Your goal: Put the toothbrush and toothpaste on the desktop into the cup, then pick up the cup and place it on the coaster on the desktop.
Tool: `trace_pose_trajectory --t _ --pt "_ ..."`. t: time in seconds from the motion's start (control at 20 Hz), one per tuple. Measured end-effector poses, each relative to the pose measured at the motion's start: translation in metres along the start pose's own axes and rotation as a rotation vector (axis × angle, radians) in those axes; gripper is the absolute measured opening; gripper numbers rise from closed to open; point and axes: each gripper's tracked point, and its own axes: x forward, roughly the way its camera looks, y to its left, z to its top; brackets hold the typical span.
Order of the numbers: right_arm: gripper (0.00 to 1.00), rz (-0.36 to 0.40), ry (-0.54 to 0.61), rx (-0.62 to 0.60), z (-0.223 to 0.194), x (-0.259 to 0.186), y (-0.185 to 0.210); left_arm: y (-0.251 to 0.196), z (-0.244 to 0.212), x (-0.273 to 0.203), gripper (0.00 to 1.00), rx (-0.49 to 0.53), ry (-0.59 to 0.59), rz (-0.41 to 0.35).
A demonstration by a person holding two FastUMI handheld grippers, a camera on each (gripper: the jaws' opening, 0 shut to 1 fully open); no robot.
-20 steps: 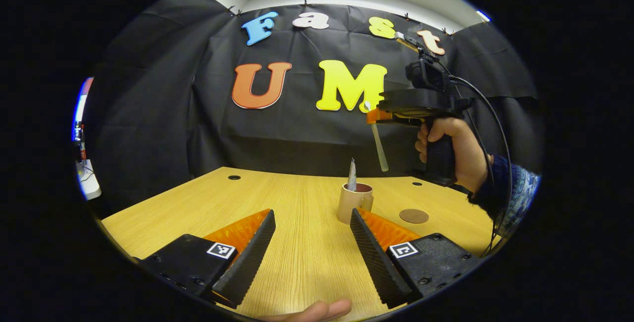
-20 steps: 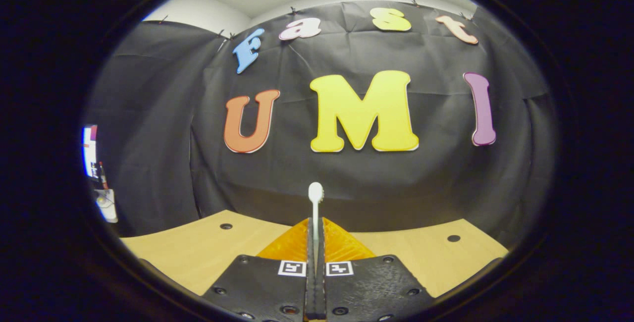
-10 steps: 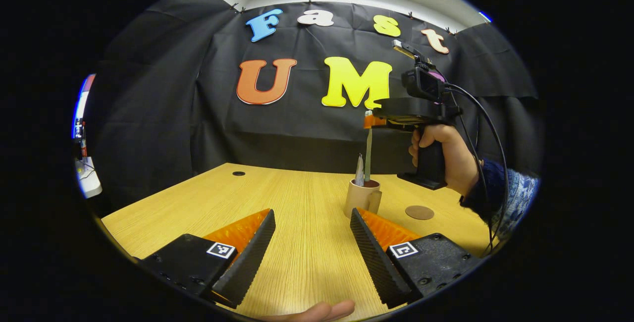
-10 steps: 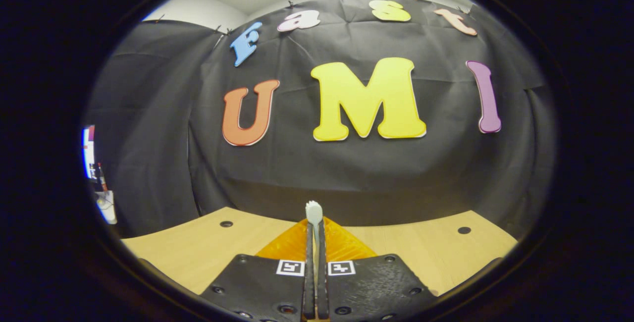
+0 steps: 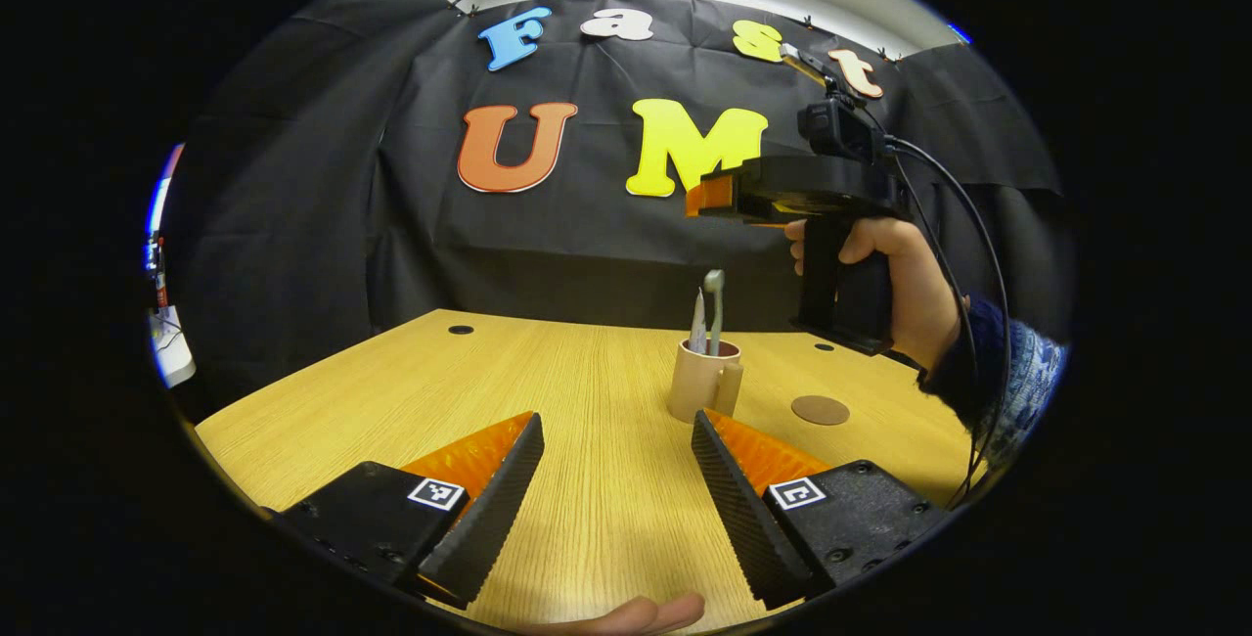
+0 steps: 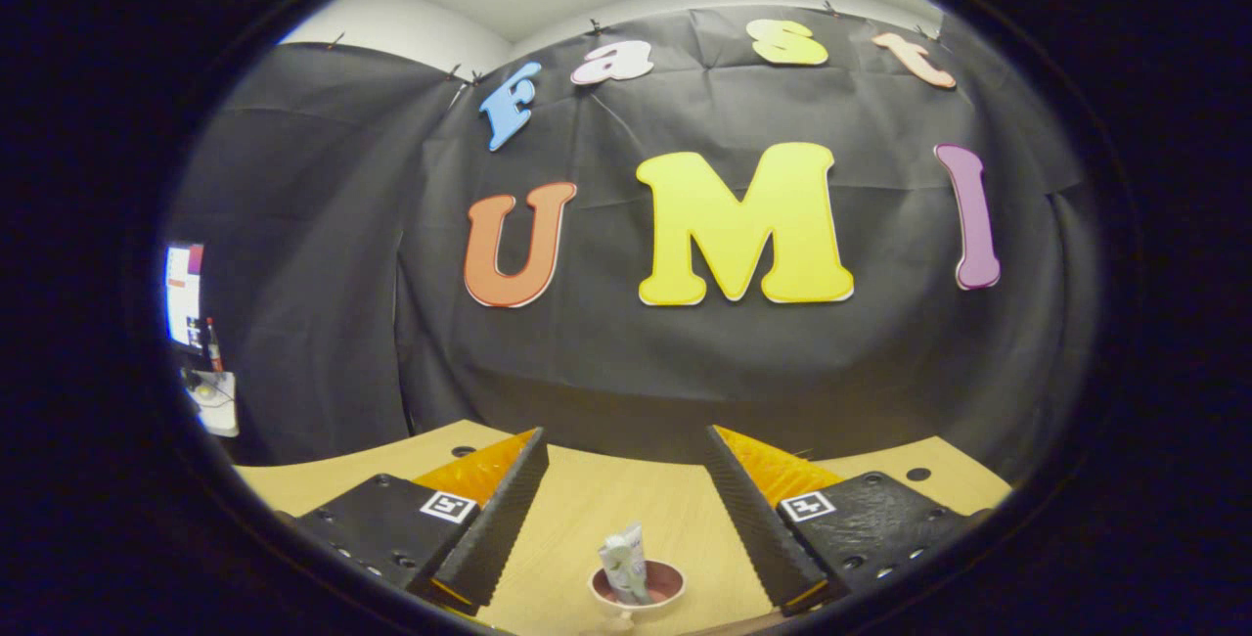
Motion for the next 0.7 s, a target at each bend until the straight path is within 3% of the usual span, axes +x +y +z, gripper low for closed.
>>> trace_pose_trajectory --t 0.4,0.7 --pt "0.97 -0.001 0.012 -0.055 0.003 -0.031 -0.012 -0.012 0.000 0.015 0.97 0.014 0.028 -0.008" --pt "0.95 -0.037 -0.013 -0.095 0.010 -0.082 -0.052 -0.026 0.008 0.053 0.96 0.061 0.089 -0.007"
